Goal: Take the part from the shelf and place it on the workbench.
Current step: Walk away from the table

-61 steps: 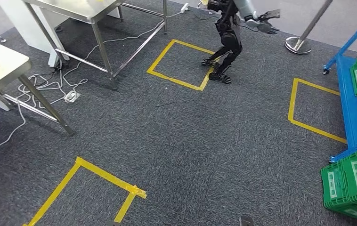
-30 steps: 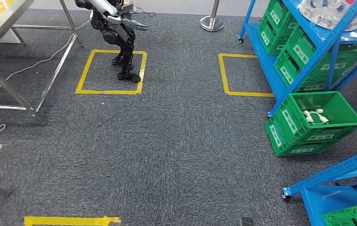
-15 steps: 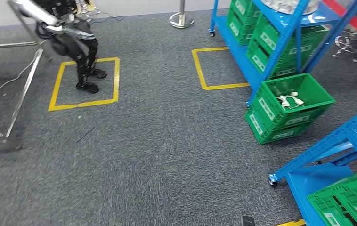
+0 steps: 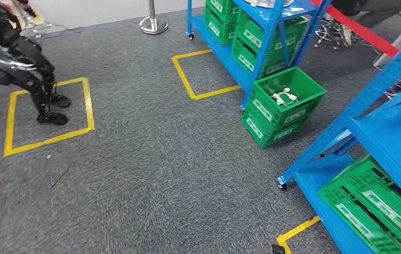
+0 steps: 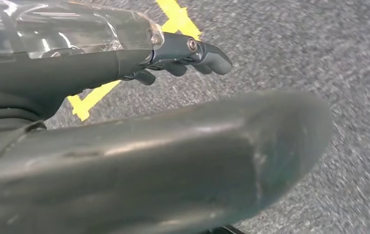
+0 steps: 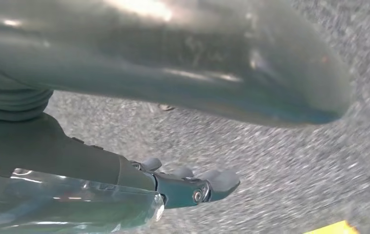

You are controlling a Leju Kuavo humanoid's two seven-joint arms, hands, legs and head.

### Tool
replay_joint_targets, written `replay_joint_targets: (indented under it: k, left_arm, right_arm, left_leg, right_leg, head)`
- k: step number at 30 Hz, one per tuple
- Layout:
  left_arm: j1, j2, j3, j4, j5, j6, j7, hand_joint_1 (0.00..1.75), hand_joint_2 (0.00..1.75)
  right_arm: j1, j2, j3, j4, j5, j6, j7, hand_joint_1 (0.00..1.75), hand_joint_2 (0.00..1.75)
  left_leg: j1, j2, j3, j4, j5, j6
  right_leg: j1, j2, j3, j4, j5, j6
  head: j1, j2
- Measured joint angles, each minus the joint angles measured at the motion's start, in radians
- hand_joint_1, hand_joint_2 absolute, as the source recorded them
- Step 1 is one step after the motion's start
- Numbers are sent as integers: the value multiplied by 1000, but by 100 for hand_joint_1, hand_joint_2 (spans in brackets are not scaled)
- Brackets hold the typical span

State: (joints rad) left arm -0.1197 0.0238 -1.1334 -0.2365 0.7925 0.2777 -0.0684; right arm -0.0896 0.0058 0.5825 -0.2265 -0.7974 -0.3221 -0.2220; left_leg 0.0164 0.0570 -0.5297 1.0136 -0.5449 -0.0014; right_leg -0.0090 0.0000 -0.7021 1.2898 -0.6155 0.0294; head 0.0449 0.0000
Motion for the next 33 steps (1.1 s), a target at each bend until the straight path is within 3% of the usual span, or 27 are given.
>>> replay_joint_targets:
  k: [1,3,5,7,8,10,11,12,14,15,16,17,18,20,21,23,25,27,29,30,31,33]
  left_arm:
    - [-2,-1,0,0,0,0,0,0,0]
    - [-5,-3,0,0,0,0,0,0,0]
    - [-6,-4,0,-1,-1,0,0,0,0]
    - [-8,-6,-1,-1,-1,-1,0,0,0]
    - [-9,-7,-1,-1,-1,-2,0,0,0]
    - [-11,-8,-1,-2,-3,-2,-1,0,0]
    - [-10,-7,-1,-2,-3,-3,-1,0,0]
    - [-9,-7,-1,-2,-3,-3,-2,0,0]
    - [-4,-7,-2,-2,-3,-3,-1,0,0]
    - [-3,-6,-2,-1,-3,-3,-1,0,0]
    - [-3,-5,-2,-1,-3,-3,-1,0,0]
    - [-4,-5,-2,-1,-4,-3,-1,0,0]
    - [-4,-4,-2,-1,-4,-3,-1,0,0]
    - [-4,-3,-2,-1,-5,-3,-1,0,0]
    - [-4,-2,-2,-1,-5,-3,-2,0,0]
    - [-5,-1,-2,-1,-5,-3,-2,0,0]
    - [-6,-1,-2,-1,-6,-3,-4,0,0]
    - [-3,-2,-2,-1,-7,-3,-5,0,0]
    - [0,-2,-2,-1,-7,-3,-5,0,0]
    - [-1,-2,-2,0,-7,-3,-5,0,0]
    - [-2,-2,-2,0,-7,-3,-5,0,0]
    - [-4,-4,-2,0,-7,-3,-5,0,0]
  right_arm:
    - [4,0,0,0,-1,0,0,0,0]
    - [5,-2,0,1,-1,-1,0,0,0]
    - [1,-2,0,1,-1,-2,0,0,0]
    - [0,-2,1,1,-2,-2,0,0,0]
    - [1,-2,1,1,-2,-3,0,0,0]
    - [0,-2,1,1,-5,-3,0,0,0]
    - [-2,-2,1,1,-6,-3,0,0,0]
    - [-4,-3,1,1,-7,-3,0,0,0]
    - [-6,-2,3,1,-8,-2,0,0,0]
    - [-4,-2,5,1,-8,-2,0,0,0]
    - [-3,-1,7,1,-8,-2,0,0,0]
    - [-1,-1,8,1,-9,-2,0,0,0]
    - [-1,-1,9,0,-9,-2,0,0,0]
    - [-3,0,11,0,-9,-2,0,0,0]
    - [-4,0,13,0,-9,-2,0,0,0]
    - [-3,-1,15,0,-10,-2,0,0,0]
    - [-3,-2,16,0,-10,-2,-1,0,0]
    - [-8,-1,17,0,-10,-3,-1,0,0]
    - [-9,-1,17,0,-10,-2,-1,0,0]
    - [-6,-1,17,0,-10,-2,-1,0,0]
    - [-2,-1,17,1,-10,-2,-1,0,0]
    - [3,-3,17,1,-10,-2,-1,0,0]
  left_leg:
    - [0,10,6,0,-5,-2]
    - [-2,25,17,0,-14,-8]
    - [-5,39,24,-2,-21,-18]
    - [-5,53,32,-8,-25,-28]
    - [-3,40,36,-7,-30,-34]
    - [0,-20,20,36,-59,-41]
    - [1,-54,-9,90,-84,-42]
    - [1,-68,-48,158,-109,-42]
    - [0,-68,-120,260,-127,-42]
    - [0,-66,-135,264,-106,-40]
    - [0,-68,-132,231,-67,-37]
    - [0,-84,-116,172,-18,-32]
    - [2,-115,-96,114,18,-27]
    - [4,-159,-62,31,45,-19]
    - [3,-163,-55,21,38,-16]
    - [2,-135,-43,6,34,-11]
    - [4,-100,-30,-9,34,-2]
    - [3,-58,-18,-14,27,4]
    - [2,-21,-9,-14,17,4]
    - [2,-5,-4,-14,12,2]
    - [2,7,2,-14,7,0]
    - [3,27,16,-15,-4,-7]
  right_leg:
    - [0,-4,20,-48,38,-2]
    - [6,-36,83,-184,103,-11]
    - [16,-65,119,-258,118,-24]
    - [21,-55,123,-266,111,-38]
    - [19,-47,127,-272,112,-44]
    - [14,-28,138,-286,116,-56]
    - [13,-18,142,-289,116,-61]
    - [13,-5,144,-290,115,-65]
    - [17,24,149,-289,111,-69]
    - [18,39,153,-289,109,-70]
    - [19,53,158,-288,105,-69]
    - [19,68,163,-287,101,-67]
    - [19,81,167,-285,97,-64]
    - [15,106,165,-281,91,-54]
    - [12,118,162,-281,90,-47]
    - [7,135,157,-284,90,-35]
    - [9,95,139,-246,65,-23]
    - [8,32,80,-133,10,-11]
    - [2,9,19,-24,-22,-1]
    - [-2,4,10,-14,-11,2]
    - [-4,-2,20,-41,18,4]
    - [-5,-33,79,-168,93,3]
  head:
    - [2,0]
    - [5,0]
    - [5,0]
    - [3,0]
    - [1,0]
    - [-3,0]
    - [-8,0]
    - [-13,0]
    - [-21,0]
    - [-25,0]
    - [-29,0]
    - [-32,0]
    - [-35,0]
    - [-38,0]
    - [-39,0]
    - [-41,0]
    - [-34,0]
    - [-22,0]
    - [-16,0]
    - [-14,0]
    - [-11,0]
    - [-3,0]
